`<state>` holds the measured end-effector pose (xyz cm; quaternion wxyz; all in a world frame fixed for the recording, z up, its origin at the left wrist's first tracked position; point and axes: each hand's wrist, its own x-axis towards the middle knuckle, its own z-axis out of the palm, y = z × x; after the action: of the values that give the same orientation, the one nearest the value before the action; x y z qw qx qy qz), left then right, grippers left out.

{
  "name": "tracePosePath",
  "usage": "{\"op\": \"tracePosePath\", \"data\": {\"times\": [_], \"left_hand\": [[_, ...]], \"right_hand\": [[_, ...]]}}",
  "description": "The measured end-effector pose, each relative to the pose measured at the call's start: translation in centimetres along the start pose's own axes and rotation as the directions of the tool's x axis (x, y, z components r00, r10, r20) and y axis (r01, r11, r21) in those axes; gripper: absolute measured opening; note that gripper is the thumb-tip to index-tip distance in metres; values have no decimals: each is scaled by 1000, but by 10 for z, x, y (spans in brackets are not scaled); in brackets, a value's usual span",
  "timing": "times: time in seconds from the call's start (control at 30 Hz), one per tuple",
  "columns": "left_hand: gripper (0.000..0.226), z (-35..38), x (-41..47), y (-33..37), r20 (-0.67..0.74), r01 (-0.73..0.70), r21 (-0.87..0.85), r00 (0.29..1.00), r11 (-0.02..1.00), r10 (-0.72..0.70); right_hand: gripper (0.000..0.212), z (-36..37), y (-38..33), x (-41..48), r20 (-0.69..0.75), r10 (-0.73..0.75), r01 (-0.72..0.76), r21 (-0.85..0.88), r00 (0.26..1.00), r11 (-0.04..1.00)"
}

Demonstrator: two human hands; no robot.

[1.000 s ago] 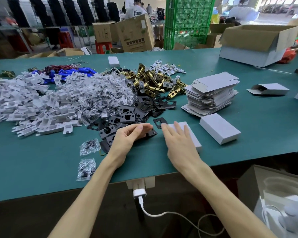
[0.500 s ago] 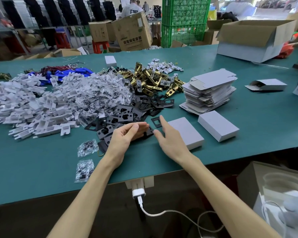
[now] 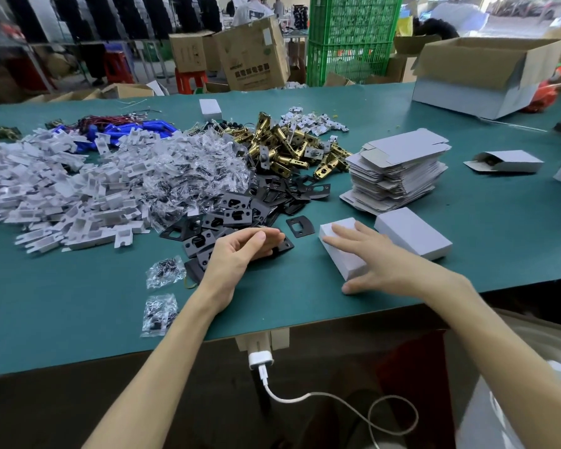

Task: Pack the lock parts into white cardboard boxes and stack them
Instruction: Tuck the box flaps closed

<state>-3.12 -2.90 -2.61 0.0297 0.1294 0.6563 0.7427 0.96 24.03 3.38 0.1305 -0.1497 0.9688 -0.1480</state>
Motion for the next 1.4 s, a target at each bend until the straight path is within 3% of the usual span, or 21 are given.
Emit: {"op": "tracePosePath", "data": {"times": [0.1, 0.43, 0.47, 0.57, 0.6, 0.7, 0.8, 1.0, 1.27, 1.4], "left_hand": [[27, 0, 0, 0, 3, -1, 15, 1000, 1000, 0], [27, 0, 1, -1, -8, -1, 39, 1000, 999, 1], [27, 0, 1, -1, -9, -1, 36, 1000, 999, 1], [27, 0, 1, -2, -12, -5, 33, 1000, 999, 5], [27, 1, 1, -2, -12, -4, 30, 1000, 1000, 4], [26, 1, 2, -3, -2, -13, 10, 1000, 1000, 13], [26, -1, 2, -4, 5, -13, -23, 1000, 1000, 13], [29, -2, 2, -5, -6, -20, -26, 1000, 999, 20], [28, -2, 2, -5, -12, -1, -10, 1000, 1000, 1], [27, 0, 2, -4, -13, 5, 1, 1000, 1000, -5]], "right_hand": [[85, 7, 10, -2, -77, -44, 50, 83, 996, 995], [62, 26, 15, -13, -285, -95, 125, 87, 954, 988], [62, 26, 13, -14, -269, -92, 115, 73, 959, 991], [67, 30, 0, -11, -245, -110, 50, -240, 963, 970], [71, 33, -9, -11, -269, -147, 86, -226, 952, 970], [80, 45, -47, -5, -321, -182, 262, 225, 929, 939], [83, 56, -71, 17, -307, -44, 206, 520, 951, 829], [78, 53, -59, 57, -337, 220, 80, 688, 916, 721], [79, 38, -15, 47, -301, 316, 87, 834, 900, 545], [78, 33, 1, 35, -254, 243, 85, 834, 936, 545]]}}
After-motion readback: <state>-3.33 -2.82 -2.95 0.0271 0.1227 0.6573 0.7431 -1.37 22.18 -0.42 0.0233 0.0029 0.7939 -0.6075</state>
